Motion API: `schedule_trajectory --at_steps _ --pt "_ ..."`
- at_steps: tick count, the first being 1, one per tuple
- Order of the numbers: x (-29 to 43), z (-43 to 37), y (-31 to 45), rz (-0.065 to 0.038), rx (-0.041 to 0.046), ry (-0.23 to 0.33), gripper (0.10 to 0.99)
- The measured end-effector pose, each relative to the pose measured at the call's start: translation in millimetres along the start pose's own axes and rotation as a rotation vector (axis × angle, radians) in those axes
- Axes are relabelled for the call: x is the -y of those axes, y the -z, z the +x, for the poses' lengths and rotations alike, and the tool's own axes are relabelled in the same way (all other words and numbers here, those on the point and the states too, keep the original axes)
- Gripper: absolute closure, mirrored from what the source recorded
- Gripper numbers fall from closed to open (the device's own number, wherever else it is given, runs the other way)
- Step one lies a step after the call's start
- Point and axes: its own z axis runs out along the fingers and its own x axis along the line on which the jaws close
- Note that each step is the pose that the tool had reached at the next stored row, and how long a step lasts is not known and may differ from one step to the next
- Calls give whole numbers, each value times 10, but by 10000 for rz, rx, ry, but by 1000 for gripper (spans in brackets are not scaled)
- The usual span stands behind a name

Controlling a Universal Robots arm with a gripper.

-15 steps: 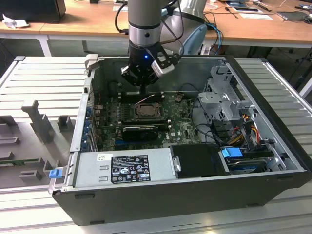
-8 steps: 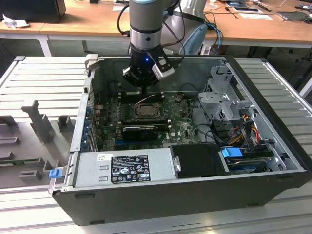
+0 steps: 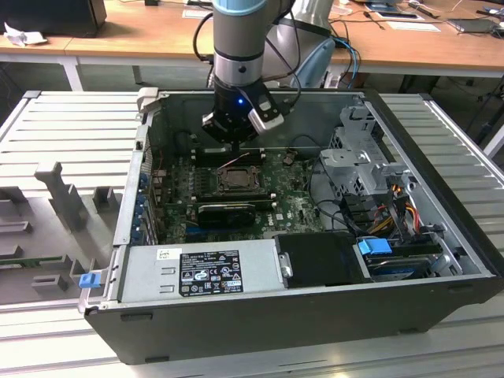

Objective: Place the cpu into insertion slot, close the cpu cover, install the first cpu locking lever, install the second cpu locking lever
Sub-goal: 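Install the first cpu locking lever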

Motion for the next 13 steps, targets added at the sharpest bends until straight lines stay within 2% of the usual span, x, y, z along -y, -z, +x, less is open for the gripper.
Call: schedule_trajectory --at_steps 13 --pt "3 -47 -27 -6 1 1 980"
